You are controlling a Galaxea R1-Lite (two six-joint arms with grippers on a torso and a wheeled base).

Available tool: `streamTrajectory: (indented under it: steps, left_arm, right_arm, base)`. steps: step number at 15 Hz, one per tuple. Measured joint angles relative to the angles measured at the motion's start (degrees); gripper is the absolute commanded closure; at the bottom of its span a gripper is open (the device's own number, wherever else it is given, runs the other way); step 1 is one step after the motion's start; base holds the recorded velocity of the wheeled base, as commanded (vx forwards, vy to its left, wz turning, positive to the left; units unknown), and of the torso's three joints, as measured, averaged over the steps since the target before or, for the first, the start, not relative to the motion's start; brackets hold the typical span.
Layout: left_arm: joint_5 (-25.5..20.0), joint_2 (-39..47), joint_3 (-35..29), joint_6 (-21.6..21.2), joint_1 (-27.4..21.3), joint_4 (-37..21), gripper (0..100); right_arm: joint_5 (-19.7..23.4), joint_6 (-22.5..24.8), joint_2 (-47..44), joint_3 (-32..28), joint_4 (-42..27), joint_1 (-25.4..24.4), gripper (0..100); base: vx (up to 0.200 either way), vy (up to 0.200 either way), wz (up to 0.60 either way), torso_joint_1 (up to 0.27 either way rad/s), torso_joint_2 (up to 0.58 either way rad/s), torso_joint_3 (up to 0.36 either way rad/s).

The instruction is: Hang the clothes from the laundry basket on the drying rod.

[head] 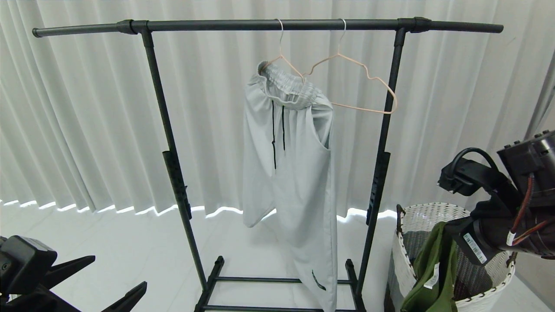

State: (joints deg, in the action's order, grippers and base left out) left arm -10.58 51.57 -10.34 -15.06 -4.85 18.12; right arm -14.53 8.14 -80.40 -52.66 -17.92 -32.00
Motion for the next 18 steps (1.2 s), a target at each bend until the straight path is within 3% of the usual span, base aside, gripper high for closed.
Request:
streamTrajectory:
  steps: [3,10,14,18]
  left_arm:
    - [0.02,0.15,-0.05,-0.05,-0.1,-0.02,0]
    - [-0.72,0.41,-0.21,0.12,-2.67,0.0,0]
    - [-1.67,2.36,-3.52,0.88,-12.75,-0.02,0]
    - [-1.56,11.0,-14.68,11.09,-25.55,0.05,0]
  right_arm:
    - [0.11,0.01,-0.02,-0.04,0.07,-0.2,100]
    - [0.13,0.0,-0.2,-3.49,0.13,-1.65,100]
    - [0.28,-0.07,-0.06,-8.85,0.27,-3.5,100]
    - [0.48,-2.49,1.21,-11.95,0.52,-7.19,100]
  base:
    - [0.0,0.2,0.0,0.002,0.0,0.002]
    - [0.0,0.0,0.0,0.0,0.0,0.0]
    - [0.0,0.0,0.0,0.0,0.0,0.0]
    - [0.0,0.0,0.0,0.0,0.0,0.0]
